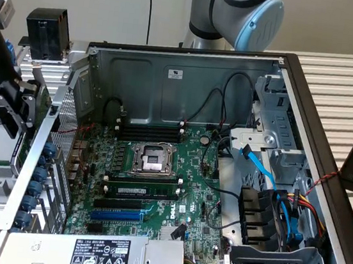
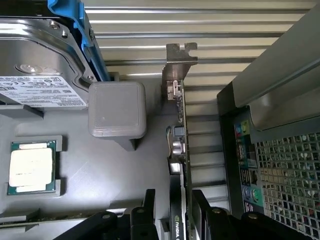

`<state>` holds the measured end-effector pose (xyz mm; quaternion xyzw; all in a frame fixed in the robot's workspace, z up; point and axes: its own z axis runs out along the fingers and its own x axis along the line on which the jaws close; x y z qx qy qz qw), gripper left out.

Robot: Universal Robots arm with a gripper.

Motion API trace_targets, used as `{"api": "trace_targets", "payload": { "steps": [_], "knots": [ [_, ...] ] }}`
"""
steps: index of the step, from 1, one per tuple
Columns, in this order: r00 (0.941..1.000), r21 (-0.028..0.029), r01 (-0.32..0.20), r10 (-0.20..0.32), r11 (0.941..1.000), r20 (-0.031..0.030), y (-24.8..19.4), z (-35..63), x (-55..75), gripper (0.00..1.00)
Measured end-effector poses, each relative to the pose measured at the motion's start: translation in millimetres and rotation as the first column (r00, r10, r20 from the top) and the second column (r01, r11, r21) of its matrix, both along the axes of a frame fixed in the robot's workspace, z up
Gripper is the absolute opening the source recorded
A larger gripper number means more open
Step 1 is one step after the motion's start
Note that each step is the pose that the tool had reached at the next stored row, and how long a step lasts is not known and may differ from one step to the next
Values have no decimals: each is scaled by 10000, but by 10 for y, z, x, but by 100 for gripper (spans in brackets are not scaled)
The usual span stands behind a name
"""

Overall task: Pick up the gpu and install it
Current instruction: 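Pick up the gpu and move the gpu toward the slot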

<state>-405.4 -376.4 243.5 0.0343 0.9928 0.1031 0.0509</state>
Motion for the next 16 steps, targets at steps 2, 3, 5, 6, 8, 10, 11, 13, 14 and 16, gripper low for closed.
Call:
{"api": "trace_targets", "payload": {
  "steps": [2, 3, 5, 6, 8, 10, 11, 13, 14, 16],
  "knots": [
    [10000, 1, -49, 49, 10000, 5, 1, -14, 14, 42],
    [10000, -1, -71, 71, 10000, 5, 2, -25, 18, 42],
    [9999, -5, -120, 120, 9999, 1, 6, -48, 21, 42],
    [9999, -5, -142, 142, 9999, 2, 8, -60, 22, 42],
    [9998, -6, -203, 203, 9998, 1, 17, -81, 22, 42],
    [9996, -7, -288, 288, 9996, 2, 33, -99, 24, 42],
    [9994, -7, -337, 337, 9994, 3, 40, -104, 24, 42],
    [9990, -8, -443, 443, 9990, 2, 48, -108, 27, 42],
    [9988, -8, -489, 489, 9988, 2, 48, -108, 30, 42],
    [9987, -8, -508, 508, 9987, 2, 49, -108, 36, 42]
  ]
}}
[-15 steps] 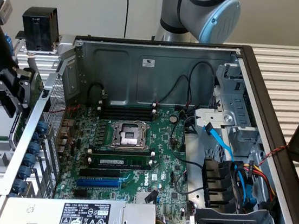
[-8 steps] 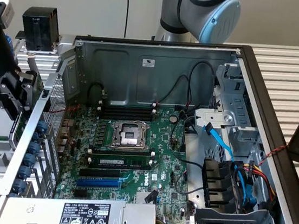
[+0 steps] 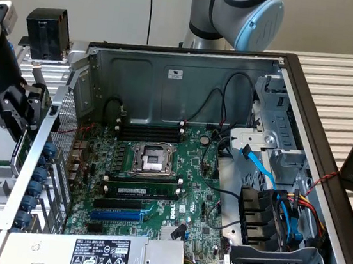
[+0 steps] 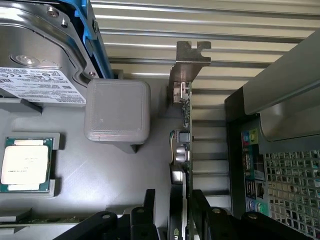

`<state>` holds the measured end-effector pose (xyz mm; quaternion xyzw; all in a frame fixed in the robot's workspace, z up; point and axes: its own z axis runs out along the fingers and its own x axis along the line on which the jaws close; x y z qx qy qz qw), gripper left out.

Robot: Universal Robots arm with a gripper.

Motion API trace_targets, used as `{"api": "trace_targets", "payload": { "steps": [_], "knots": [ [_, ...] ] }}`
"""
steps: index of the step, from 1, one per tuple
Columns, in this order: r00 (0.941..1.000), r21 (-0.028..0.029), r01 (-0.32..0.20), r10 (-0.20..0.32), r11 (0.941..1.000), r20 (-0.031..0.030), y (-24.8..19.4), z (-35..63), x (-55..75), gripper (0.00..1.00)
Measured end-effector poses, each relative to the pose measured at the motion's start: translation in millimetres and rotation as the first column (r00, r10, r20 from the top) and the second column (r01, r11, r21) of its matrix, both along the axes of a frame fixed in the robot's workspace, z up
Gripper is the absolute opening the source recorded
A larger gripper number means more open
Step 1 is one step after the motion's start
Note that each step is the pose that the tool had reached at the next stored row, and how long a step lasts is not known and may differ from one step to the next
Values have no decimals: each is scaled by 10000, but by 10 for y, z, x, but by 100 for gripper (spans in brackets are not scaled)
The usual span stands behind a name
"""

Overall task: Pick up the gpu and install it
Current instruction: 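Pick up the gpu and move the gpu toward the slot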

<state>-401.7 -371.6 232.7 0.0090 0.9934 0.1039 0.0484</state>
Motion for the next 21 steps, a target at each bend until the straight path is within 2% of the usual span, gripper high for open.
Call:
{"api": "trace_targets", "payload": {
  "steps": [21],
  "knots": [
    [10000, -48, 44, -44, 10000, -6, 0, -25, 22, 42]
  ]
}}
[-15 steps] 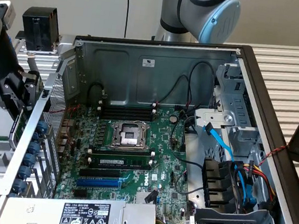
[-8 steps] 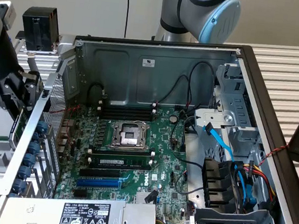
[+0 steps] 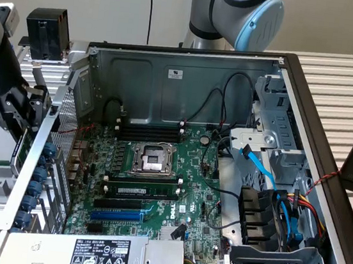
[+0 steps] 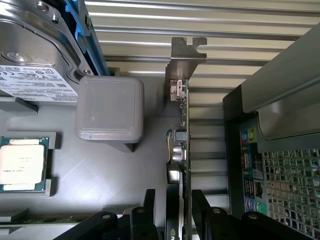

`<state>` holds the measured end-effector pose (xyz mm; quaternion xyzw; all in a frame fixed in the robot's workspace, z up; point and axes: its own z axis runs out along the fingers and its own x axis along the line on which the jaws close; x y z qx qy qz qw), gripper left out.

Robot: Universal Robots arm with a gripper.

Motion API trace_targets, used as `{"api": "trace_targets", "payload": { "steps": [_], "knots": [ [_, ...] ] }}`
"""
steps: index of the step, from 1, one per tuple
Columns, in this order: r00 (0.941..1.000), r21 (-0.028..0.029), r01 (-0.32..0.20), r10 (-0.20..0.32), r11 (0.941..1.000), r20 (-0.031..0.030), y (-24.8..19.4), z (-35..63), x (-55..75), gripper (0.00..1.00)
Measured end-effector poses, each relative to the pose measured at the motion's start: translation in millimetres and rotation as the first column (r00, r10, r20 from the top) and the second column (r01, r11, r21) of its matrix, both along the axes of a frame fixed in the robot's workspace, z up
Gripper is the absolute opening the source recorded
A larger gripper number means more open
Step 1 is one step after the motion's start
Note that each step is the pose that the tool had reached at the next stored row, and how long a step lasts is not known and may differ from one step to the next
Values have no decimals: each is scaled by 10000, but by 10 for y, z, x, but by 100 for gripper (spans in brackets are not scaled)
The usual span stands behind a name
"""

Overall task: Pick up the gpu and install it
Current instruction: 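Pick up the gpu and move the gpu toward the slot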

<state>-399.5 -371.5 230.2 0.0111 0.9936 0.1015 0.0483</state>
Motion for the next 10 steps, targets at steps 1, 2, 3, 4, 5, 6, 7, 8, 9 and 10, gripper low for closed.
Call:
{"api": "trace_targets", "payload": {
  "steps": [1, 2, 3, 4, 5, 6, 7, 8, 9, 10],
  "knots": [
    [10000, 0, -1, 1, 10000, 0, 0, -1, 1, 42],
    [10000, 0, 0, 0, 10000, 1, 0, -2, 1, 42],
    [10000, 1, -1, 1, 10000, 1, 0, -2, 2, 42],
    [10000, 1, -1, 1, 10000, 2, 0, -3, 2, 42],
    [10000, 2, -1, 1, 10000, 3, 0, -3, 4, 42],
    [10000, 2, -1, 1, 10000, 4, 0, -4, 5, 42],
    [10000, 1, -1, 1, 10000, 2, 0, -3, 5, 42],
    [10000, 1, -1, 1, 10000, 2, 0, -3, 6, 42],
    [10000, 1, -1, 1, 10000, 2, 0, -3, 7, 42],
    [10000, 2, -1, 1, 10000, 3, 0, -3, 8, 40]
  ]
}}
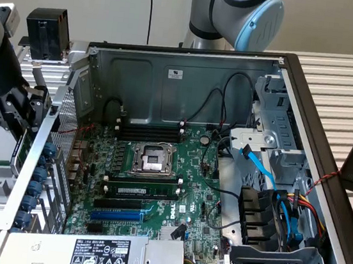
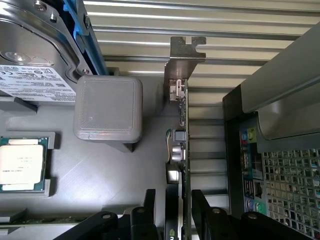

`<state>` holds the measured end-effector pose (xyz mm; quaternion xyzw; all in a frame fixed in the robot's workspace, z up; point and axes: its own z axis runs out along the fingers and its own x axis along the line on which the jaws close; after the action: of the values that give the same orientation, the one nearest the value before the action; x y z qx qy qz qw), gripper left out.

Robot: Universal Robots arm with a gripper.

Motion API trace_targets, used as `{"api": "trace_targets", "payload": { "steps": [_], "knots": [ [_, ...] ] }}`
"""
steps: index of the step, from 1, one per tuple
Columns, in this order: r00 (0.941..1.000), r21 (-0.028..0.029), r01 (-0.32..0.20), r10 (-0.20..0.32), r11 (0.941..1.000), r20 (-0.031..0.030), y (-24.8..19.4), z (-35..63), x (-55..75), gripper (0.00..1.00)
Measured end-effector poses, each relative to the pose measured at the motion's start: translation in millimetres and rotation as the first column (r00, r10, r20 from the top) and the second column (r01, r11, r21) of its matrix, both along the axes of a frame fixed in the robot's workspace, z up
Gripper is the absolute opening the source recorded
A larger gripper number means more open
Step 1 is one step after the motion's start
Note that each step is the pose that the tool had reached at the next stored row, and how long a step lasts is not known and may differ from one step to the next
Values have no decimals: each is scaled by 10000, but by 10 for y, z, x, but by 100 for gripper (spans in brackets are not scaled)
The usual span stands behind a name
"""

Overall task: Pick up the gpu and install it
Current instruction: 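Pick up the gpu and move the gpu toward the slot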

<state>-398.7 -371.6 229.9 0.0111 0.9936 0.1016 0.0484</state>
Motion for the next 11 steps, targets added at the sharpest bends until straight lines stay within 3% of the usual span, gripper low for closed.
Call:
{"api": "trace_targets", "payload": {
  "steps": [2, 11],
  "knots": [
    [10000, -1, 1, -1, 10000, -1, 0, 1, 2, 27],
    [10000, 0, 0, 0, 10000, -11, 0, 3, 12, 27]
  ]
}}
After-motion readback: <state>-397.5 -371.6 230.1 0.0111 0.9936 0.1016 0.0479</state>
